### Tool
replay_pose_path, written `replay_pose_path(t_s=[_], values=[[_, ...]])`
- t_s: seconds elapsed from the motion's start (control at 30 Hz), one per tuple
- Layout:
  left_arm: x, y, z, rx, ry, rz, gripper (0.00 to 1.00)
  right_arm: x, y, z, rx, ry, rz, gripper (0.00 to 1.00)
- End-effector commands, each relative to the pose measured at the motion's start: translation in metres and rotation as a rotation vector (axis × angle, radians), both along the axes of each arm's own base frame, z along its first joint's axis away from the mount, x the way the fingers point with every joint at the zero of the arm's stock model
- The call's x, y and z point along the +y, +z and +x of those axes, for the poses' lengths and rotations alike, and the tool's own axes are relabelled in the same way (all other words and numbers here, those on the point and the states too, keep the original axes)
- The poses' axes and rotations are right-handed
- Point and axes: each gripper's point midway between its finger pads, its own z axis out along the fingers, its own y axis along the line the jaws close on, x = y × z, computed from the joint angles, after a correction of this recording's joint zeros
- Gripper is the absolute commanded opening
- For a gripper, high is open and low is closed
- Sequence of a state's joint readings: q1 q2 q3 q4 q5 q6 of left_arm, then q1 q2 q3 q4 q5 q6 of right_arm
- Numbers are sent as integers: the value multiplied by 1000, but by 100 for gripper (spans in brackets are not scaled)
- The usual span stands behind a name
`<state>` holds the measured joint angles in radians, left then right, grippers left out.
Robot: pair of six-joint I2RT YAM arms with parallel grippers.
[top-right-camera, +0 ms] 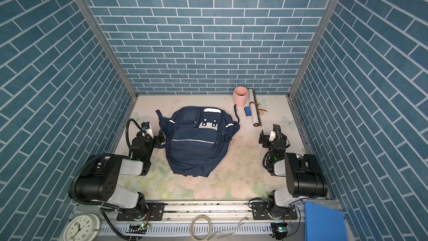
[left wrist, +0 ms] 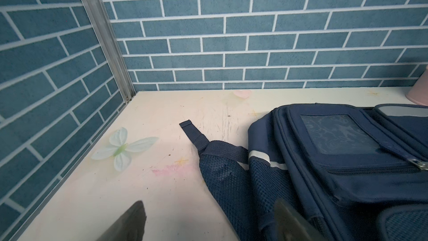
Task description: Pack the student bag
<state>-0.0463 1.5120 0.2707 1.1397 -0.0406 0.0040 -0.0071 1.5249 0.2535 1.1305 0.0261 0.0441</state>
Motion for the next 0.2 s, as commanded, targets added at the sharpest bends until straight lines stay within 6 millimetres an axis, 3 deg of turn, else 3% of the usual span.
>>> replay_pose_path(t_s=[0.0, 0.17], values=[[-1, 0, 2, 4, -3, 22, 87, 2, 9, 5, -26, 21, -15, 98], [-1, 1, 2, 0, -3, 21, 87, 1, 10, 3, -34, 20, -14, 98]])
